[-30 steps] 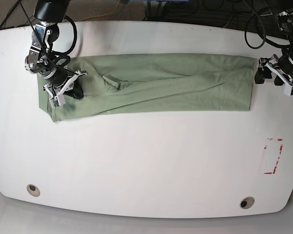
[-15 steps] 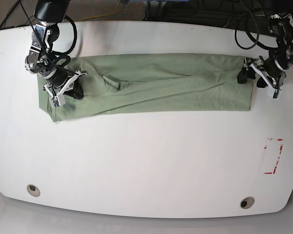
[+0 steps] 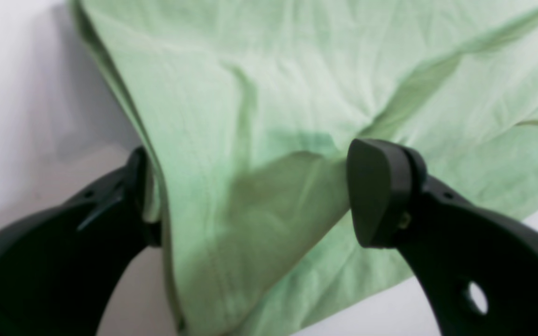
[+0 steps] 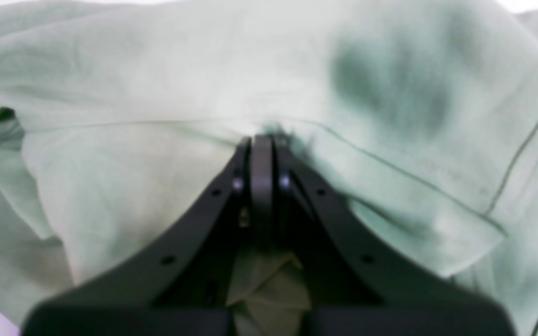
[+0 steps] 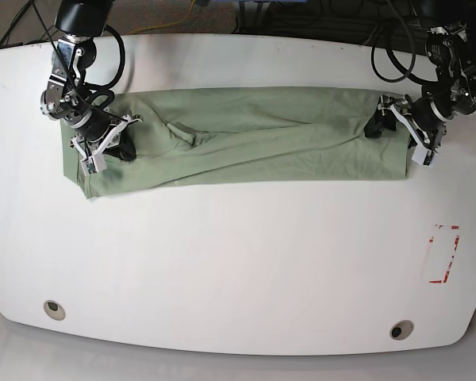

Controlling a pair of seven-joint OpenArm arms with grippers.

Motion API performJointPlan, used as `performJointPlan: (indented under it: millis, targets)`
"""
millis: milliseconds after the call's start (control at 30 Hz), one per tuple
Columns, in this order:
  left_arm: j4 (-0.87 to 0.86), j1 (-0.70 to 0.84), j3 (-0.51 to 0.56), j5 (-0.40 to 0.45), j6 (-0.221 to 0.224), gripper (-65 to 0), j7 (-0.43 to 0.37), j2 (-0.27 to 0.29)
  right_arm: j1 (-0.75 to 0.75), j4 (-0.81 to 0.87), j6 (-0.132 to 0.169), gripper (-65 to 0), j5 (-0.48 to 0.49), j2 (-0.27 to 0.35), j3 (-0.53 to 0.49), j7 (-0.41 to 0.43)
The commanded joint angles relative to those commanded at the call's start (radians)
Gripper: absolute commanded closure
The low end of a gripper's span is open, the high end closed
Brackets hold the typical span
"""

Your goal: Layout the t-shirt on the table in an organized manner, then fold the t-shirt properly

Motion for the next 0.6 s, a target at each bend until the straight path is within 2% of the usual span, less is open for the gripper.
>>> performJointPlan:
  millis: [100,167,233,333,367,400,533,600]
  targets:
    - [0.0,0.0,0.0,0.0,0.0,-50.2,0.0,0.0,0.002,0.0,0.0,0.0,0.0,0.0,0.0,0.0]
    - [0.0,0.0,0.0,0.0,0.0,-45.7,0.0,0.0,0.003,0.0,0.0,0.0,0.0,0.002,0.0,0.0]
    - [0.0,0.0,-0.002,0.0,0.0,-40.1,0.0,0.0,0.003,0.0,0.0,0.0,0.0,0.002,0.0,0.0]
    - [0.0,0.0,-0.005,0.0,0.0,-28.5,-0.002,0.0,0.003,0.0,0.0,0.0,0.0,0.002,0.0,0.0]
    - [0.0,-0.002,-0.005,0.0,0.0,-22.6,-0.003,0.0,0.003,0.0,0.0,0.0,0.0,0.002,0.0,0.0]
    - [0.0,-0.002,-0.005,0.0,0.0,-20.5,-0.003,0.0,0.003,0.0,0.0,0.0,0.0,0.002,0.0,0.0]
    - [0.0,-0.002,-0.005,0.0,0.0,-4.4,-0.003,0.0,0.003,0.0,0.0,0.0,0.0,0.002,0.0,0.0]
    - [0.0,-0.002,-0.005,0.0,0.0,-0.6,-0.003,0.0,0.003,0.0,0.0,0.0,0.0,0.002,0.0,0.0]
